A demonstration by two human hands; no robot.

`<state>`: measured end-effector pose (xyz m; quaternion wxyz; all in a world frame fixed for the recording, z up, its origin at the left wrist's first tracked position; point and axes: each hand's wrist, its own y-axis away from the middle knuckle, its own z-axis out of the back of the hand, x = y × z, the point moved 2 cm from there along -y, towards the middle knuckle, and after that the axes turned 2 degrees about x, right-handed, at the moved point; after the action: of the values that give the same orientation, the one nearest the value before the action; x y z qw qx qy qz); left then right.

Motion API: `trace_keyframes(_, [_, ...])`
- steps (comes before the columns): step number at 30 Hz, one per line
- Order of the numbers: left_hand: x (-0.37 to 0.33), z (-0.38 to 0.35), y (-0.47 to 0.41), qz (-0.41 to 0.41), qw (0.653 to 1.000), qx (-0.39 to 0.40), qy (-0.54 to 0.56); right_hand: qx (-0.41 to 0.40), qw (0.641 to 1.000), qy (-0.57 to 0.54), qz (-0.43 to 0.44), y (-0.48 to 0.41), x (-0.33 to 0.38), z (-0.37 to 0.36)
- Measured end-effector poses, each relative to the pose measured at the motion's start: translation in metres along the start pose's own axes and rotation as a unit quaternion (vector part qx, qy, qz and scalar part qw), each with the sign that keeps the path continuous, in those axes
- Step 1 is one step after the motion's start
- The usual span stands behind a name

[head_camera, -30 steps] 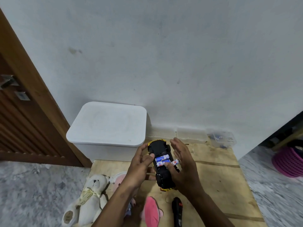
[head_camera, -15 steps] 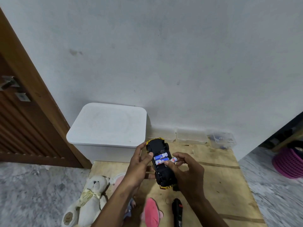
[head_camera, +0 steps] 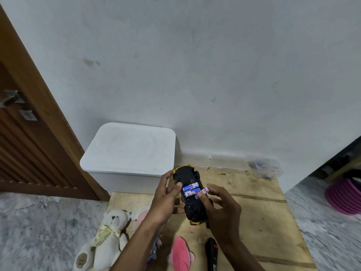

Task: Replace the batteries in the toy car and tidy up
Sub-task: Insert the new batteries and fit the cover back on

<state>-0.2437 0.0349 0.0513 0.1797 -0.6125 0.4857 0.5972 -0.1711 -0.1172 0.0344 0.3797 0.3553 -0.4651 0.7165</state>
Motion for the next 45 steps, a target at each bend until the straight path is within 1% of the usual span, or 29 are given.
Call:
trace_keyframes(3, [0.000, -0.001, 0.001, -0.001, 1.000, 0.002, 0.009, 0.012, 1.000, 0.004, -0.019, 0.002, 0.005, 0.000])
trace_keyframes(7, [-0.002, -0.003, 0.004, -0.007, 1.000, 0.011, 0.015, 0.022, 0.999, 0.024, 0.000, 0.005, 0.006, 0.000])
trace_keyframes(13, [-0.001, -0.006, 0.006, -0.011, 1.000, 0.012, 0.008, 0.021, 0.995, 0.076, 0.068, 0.006, 0.006, 0.004])
trace_keyframes(18, [-0.002, -0.010, 0.009, -0.014, 1.000, 0.016, 0.001, 0.033, 0.989, 0.116, 0.089, 0.007, 0.003, 0.008])
trace_keyframes(25, [0.000, -0.014, 0.008, -0.020, 0.999, 0.023, -0.015, 0.078, 0.978, 0.170, 0.091, 0.005, 0.001, 0.011])
trace_keyframes(28, [0.003, -0.014, 0.006, -0.016, 0.999, 0.027, -0.026, 0.111, 0.974, 0.178, 0.084, 0.004, -0.003, 0.013])
trace_keyframes(30, [0.006, -0.013, 0.005, -0.012, 0.999, 0.025, -0.032, 0.130, 0.976, 0.162, 0.063, 0.001, -0.005, 0.016])
trace_keyframes(32, [0.008, -0.012, 0.003, -0.008, 0.999, 0.021, -0.031, 0.125, 0.985, 0.112, 0.025, -0.005, -0.012, 0.020])
trace_keyframes(34, [0.009, -0.012, 0.000, -0.004, 1.000, 0.017, -0.021, 0.075, 0.994, 0.071, -0.035, -0.014, -0.022, 0.029])
trace_keyframes(35, [0.010, -0.011, -0.001, -0.001, 1.000, 0.014, -0.016, 0.043, 0.994, 0.045, -0.084, -0.020, -0.030, 0.036])
trace_keyframes(37, [0.015, -0.010, -0.003, 0.004, 1.000, 0.007, -0.010, -0.001, 0.981, -0.014, -0.192, -0.032, -0.048, 0.049])
trace_keyframes(40, [0.019, -0.006, -0.006, 0.005, 1.000, -0.003, -0.009, -0.020, 0.960, -0.032, -0.277, -0.047, -0.074, 0.064])
trace_keyframes(42, [0.020, -0.004, -0.008, 0.008, 1.000, -0.004, -0.012, 0.007, 0.948, -0.036, -0.317, -0.052, -0.089, 0.067])
trace_keyframes(43, [0.021, -0.004, -0.009, 0.010, 1.000, -0.004, -0.016, 0.042, 0.942, -0.024, -0.333, -0.053, -0.096, 0.067])
trace_keyframes(45, [0.025, -0.002, -0.013, 0.018, 0.999, -0.005, -0.026, 0.148, 0.925, 0.040, -0.348, -0.051, -0.115, 0.061])
